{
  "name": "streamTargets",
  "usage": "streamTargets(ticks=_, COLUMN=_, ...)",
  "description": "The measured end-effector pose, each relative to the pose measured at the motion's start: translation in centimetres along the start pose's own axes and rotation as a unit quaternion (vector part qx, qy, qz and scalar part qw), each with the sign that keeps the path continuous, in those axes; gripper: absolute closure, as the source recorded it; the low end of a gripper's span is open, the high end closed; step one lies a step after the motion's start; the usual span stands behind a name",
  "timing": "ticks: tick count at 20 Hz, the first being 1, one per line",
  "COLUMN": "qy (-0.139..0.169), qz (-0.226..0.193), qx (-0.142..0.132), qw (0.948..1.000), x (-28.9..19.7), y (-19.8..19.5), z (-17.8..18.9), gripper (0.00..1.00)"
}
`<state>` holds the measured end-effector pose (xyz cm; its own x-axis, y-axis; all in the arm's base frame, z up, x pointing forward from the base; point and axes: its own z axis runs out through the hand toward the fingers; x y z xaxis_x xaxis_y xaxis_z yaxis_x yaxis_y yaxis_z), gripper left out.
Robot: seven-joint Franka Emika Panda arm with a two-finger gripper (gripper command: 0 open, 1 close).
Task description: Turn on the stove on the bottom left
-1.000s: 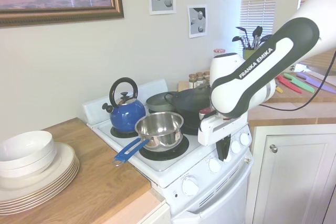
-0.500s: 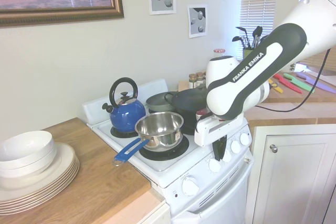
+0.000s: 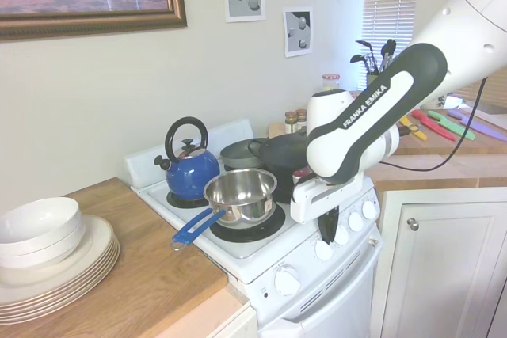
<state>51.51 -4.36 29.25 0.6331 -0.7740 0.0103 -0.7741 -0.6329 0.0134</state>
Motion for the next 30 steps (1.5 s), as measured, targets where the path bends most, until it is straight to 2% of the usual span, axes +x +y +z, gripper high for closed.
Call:
streamTargets(ticks=9, qy=0.004, qz=-0.013, qx=0.000, qw=0.9999, x=-1.1, y=-1.2, z=-0.3, gripper=1.00)
streamTargets(ticks=20, qy=-0.012, qz=0.001, qx=0.004, qw=0.9999, x=-1.5, y=-1.5, z=0.5, gripper=1.00)
streamTargets(ticks=30, qy=-0.020, qz=0.002, qx=-0.013, qw=0.9997, x=-1.7, y=-1.4, z=2.3, gripper=1.00)
